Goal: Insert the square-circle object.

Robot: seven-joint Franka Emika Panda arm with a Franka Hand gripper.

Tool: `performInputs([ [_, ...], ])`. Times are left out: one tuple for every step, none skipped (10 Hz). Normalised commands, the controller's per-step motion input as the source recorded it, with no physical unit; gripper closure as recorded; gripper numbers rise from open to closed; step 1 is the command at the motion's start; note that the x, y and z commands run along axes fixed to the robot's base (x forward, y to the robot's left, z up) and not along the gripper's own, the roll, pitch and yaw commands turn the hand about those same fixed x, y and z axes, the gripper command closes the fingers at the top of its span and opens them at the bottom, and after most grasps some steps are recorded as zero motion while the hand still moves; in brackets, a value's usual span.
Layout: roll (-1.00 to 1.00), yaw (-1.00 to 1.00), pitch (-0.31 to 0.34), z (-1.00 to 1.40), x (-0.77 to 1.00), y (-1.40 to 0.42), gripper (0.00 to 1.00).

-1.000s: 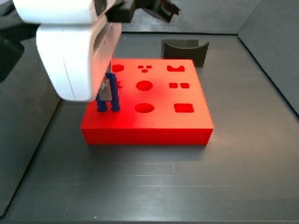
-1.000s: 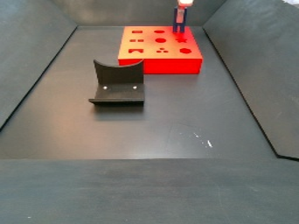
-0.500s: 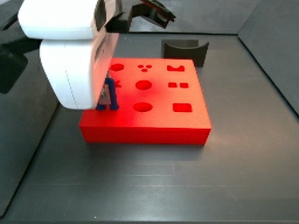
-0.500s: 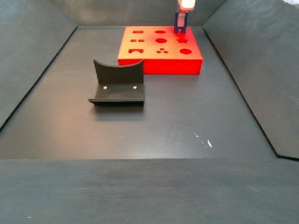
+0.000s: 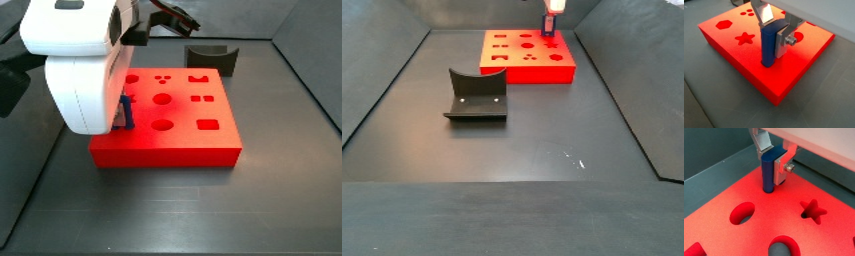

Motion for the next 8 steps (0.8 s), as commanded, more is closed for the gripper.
performInputs([
  [-0.02, 0.00, -0.194, -0.87, 0.00, 0.00, 1.00],
  [0.16, 0.00, -0.079, -0.78, 0.00, 0.00, 1.00],
  [0.02, -0.04, -0.089, -0.91, 0.03, 0.00, 1.00],
  [0.00, -0.03, -0.153, -0.81, 0.00, 0.01, 1.00],
  [0.00, 0.00, -0.164, -0.62, -0.01, 0.01, 1.00],
  [-0.02, 0.00, -0.129, -0.31, 0.00, 0.00, 1.00],
  [-0.02, 0.00, 0.000, 0.00, 0.00, 0.00, 1.00],
  [0.00, 0.00, 0.000, 0.00, 0.00, 0.00, 1.00],
])
